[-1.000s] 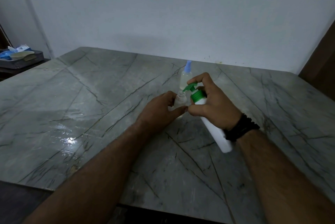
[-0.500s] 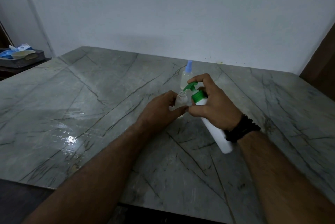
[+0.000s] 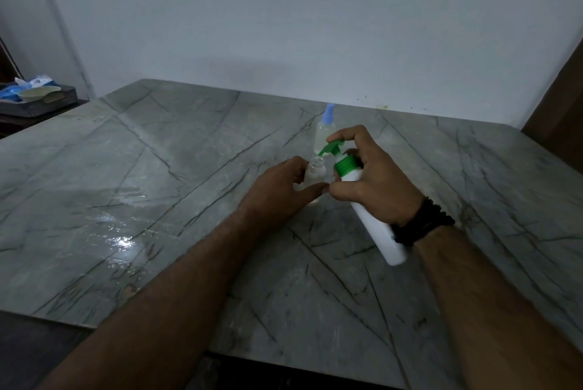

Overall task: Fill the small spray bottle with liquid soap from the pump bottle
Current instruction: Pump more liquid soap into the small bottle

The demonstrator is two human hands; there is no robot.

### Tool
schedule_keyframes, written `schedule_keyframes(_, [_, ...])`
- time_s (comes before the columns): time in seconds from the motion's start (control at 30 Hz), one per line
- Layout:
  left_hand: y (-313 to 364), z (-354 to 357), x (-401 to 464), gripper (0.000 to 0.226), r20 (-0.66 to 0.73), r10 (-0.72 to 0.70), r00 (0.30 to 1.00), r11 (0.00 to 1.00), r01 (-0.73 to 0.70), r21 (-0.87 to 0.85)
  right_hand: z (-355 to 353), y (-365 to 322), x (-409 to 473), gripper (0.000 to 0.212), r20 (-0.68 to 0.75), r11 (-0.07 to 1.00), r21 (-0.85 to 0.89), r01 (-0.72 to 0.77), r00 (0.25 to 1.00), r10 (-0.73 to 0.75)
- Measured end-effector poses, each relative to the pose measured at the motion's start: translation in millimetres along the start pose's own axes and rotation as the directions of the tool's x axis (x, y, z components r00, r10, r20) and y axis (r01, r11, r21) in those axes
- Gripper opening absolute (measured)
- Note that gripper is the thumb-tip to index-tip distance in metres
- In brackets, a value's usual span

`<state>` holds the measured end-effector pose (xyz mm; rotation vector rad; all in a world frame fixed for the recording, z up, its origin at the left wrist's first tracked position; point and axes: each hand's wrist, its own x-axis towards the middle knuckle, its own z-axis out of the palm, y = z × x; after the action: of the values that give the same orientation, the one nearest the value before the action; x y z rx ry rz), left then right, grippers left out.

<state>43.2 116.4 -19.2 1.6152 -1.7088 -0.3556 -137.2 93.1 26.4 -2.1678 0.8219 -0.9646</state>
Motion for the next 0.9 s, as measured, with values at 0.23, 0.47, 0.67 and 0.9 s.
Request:
schedule_keyframes(0.23, [0.0,0.1,0.7,0.049,0.008,-0.002,1.0,1.0,0.002,0.01,-2.0,0.0,0.2,0.063,0.005,1.0,0.002,-0.006,1.0,0.006])
schedule_keyframes(0.47, [0.8,-0.5,0.2,0.048,0.003,0.013,1.0,1.0,-0.013,0.005,-1.5,0.0,0.5,0.067,0.007,1.0,0.015,-0.001,1.0,0.001])
schedule_keyframes(0.67, [-1.3,0.4,0.0,0.048,0.0,0.014,1.0,1.0,-0.014,-0.008,-1.8,0.9,1.4,0.064,-0.004,1.0,0.015,-0.004,1.0,0.004])
schedule_keyframes(0.9, [-3.6,1.4,1.4,0.046,0.0,0.016,1.0,1.0,-0.016,-0.006,0.3,1.6,2.2,0.068,0.003,0.999,0.032,0.002,1.0,-0.002])
